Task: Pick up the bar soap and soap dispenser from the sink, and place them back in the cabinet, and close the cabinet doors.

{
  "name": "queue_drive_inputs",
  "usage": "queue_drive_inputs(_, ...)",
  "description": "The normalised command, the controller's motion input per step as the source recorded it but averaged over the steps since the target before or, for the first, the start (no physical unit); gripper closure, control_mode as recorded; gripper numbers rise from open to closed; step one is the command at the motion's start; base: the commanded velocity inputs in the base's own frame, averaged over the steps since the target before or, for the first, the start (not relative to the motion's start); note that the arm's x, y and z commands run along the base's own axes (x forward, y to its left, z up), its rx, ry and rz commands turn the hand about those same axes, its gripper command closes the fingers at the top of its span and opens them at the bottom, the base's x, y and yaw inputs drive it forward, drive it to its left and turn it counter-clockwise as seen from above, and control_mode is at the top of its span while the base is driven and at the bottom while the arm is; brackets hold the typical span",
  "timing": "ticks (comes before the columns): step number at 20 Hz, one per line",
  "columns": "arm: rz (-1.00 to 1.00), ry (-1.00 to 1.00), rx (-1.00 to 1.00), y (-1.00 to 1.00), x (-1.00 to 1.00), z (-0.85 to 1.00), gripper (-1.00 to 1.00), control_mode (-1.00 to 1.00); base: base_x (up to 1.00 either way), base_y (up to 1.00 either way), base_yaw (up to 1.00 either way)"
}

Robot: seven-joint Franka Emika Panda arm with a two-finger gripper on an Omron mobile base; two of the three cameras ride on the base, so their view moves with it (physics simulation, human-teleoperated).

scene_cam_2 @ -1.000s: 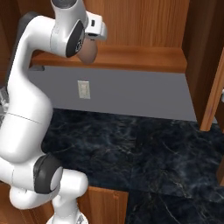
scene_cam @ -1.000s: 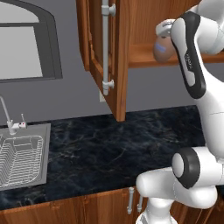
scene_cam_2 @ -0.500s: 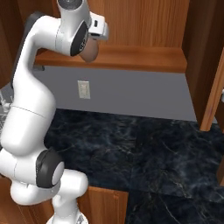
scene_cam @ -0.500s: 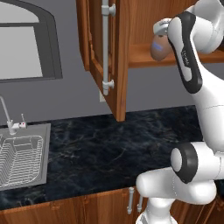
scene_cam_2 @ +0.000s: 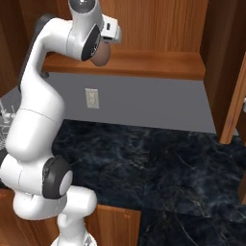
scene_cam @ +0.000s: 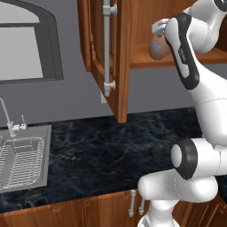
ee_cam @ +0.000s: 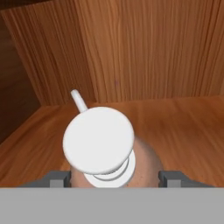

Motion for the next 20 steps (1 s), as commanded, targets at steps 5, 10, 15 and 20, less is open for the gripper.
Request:
queue_drive_inputs(5,0.0,0.0,0.0,0.0,0.28,-0.01,1.0,-1.0,0.0,0.0,0.0)
queue_drive_inputs(10,0.0,0.0,0.0,0.0,0.26,0.0,1.0,-1.0,0.0,0.0,0.0)
queue_drive_inputs(15,0.0,0.0,0.0,0.0,0.24,-0.02,1.0,-1.0,0.0,0.0,0.0)
queue_drive_inputs(20,0.01,0.0,0.0,0.0,0.24,-0.07,1.0,-1.0,0.0,0.0,0.0)
